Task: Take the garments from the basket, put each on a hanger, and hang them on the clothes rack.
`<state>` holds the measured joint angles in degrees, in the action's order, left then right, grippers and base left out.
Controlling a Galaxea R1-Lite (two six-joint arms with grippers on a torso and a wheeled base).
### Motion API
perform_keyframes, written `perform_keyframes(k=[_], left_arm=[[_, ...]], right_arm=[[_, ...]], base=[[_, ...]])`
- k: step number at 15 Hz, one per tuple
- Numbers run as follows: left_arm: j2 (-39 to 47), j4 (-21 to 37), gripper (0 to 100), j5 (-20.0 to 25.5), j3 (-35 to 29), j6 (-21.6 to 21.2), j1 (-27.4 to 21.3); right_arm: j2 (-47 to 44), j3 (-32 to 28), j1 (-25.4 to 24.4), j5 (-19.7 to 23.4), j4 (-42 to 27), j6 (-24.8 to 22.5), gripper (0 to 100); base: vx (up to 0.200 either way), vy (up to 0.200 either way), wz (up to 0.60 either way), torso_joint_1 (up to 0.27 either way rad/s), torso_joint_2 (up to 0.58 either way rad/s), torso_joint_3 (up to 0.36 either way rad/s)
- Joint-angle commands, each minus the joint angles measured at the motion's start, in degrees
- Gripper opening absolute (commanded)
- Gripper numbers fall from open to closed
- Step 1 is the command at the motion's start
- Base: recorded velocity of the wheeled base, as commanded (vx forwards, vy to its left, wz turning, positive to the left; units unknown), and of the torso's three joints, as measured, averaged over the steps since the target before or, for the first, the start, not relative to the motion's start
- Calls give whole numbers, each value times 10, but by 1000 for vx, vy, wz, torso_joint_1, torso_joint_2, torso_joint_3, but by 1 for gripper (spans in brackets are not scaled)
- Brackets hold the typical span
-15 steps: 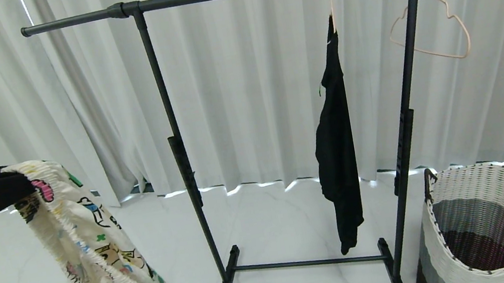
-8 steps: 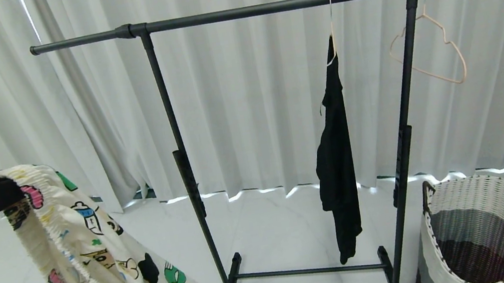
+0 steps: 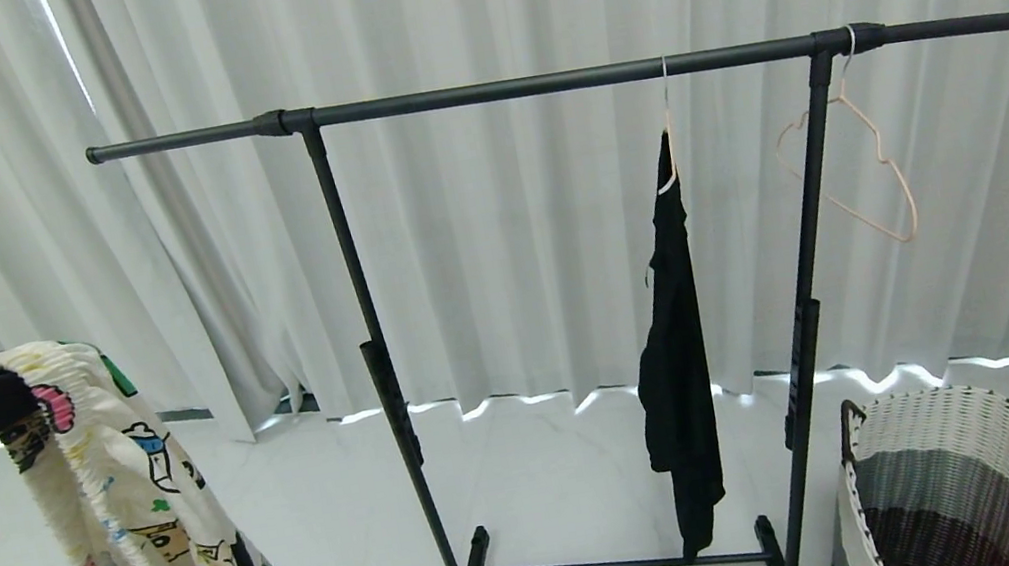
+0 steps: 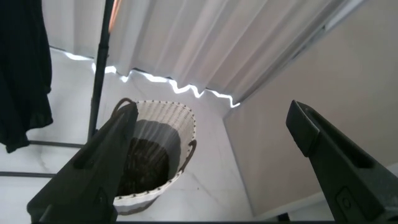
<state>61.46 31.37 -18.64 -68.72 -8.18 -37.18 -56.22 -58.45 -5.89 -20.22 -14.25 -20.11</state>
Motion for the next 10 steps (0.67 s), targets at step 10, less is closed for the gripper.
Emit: perform_keyframes(k=[10], left_arm=[[3,0,0,1,0,-2,0]], right_arm=[[1,9,-1,12,1,0,100]], base=[[0,0,0,219,-504,-287]])
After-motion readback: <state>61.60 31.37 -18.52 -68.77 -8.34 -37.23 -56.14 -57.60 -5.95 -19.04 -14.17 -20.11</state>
